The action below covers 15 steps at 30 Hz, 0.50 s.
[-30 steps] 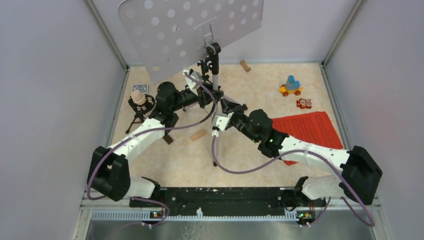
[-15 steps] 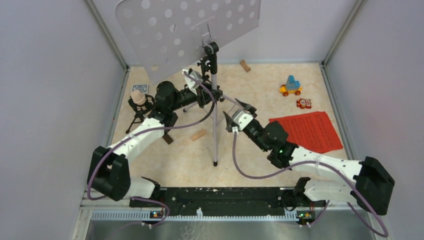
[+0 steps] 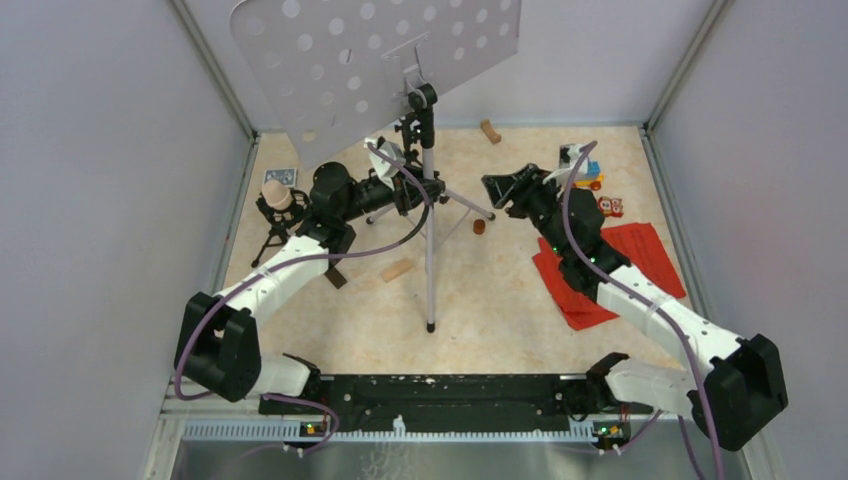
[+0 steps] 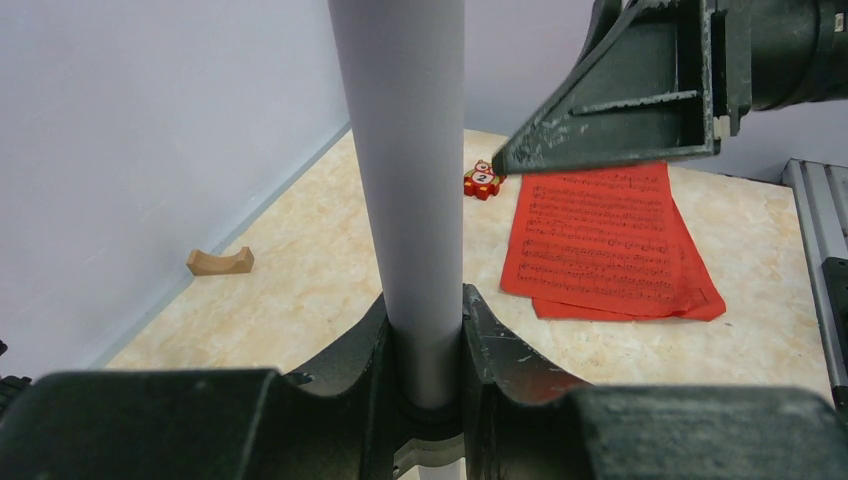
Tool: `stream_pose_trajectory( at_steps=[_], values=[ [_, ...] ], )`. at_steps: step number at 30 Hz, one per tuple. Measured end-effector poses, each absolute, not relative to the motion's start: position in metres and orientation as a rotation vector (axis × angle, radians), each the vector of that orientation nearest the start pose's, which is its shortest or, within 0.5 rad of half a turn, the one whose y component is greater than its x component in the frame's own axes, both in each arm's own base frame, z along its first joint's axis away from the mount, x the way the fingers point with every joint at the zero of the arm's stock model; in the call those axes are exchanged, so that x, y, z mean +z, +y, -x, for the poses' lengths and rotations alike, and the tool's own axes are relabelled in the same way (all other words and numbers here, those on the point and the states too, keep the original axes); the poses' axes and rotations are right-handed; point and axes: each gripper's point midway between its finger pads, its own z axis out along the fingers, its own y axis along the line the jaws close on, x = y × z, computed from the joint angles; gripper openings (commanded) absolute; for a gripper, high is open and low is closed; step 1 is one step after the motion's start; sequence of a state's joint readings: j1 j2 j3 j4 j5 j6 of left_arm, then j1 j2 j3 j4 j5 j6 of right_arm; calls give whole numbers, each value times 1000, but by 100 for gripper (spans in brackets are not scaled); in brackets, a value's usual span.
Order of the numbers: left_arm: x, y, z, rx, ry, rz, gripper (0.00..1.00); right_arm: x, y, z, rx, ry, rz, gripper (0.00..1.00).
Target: Pack up the instrument practice props
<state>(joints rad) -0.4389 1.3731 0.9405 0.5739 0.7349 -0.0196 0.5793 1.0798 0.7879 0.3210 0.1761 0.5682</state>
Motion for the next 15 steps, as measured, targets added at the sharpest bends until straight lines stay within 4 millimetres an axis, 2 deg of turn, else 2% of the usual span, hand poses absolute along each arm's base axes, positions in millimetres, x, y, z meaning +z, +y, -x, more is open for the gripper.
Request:
stream_pose_trajectory(
  at_steps=[7,9,12,15],
  values=[
    [311,-287,-333,-892,1239,-900,0,292,262,-324,1248,1705,-349,54],
    [311,-287,-333,-892,1238,-900,0,290,270,-319,1352,1717,-396,53],
    [312,-287,-333,-893,1238,-900,0,291,282,-317,1471,1725,-447,43],
    [312,-287,-333,-893,1238,-900,0,288,291,-314,1552,1746,-487,42]
  ],
)
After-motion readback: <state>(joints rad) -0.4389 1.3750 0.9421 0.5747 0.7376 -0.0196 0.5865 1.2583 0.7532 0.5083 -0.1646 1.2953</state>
